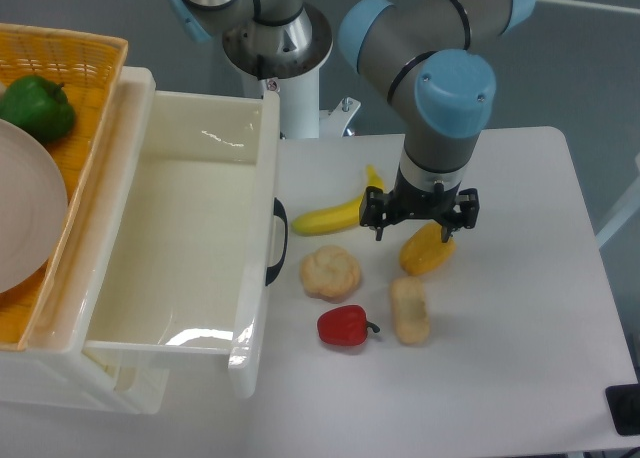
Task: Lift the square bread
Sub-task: 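Move the gripper from the yellow fruit over the tan rectangular bread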
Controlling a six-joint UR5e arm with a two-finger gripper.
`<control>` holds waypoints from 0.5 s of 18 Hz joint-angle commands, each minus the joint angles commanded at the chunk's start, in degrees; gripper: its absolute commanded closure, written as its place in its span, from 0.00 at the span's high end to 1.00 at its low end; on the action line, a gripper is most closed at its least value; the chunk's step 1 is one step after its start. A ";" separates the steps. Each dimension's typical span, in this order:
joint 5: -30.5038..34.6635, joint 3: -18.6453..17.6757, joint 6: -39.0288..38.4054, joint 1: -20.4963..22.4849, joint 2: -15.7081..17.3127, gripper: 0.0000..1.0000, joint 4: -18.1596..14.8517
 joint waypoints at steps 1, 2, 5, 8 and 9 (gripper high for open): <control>0.18 0.00 0.09 0.00 -0.18 1.00 0.09; 0.00 0.17 0.09 0.26 -0.53 1.00 0.09; 0.18 0.18 -0.09 0.79 -1.40 1.00 0.09; 0.27 -0.17 -0.44 0.79 -2.55 1.00 0.18; 0.35 -0.44 -0.53 0.79 -2.81 1.00 0.18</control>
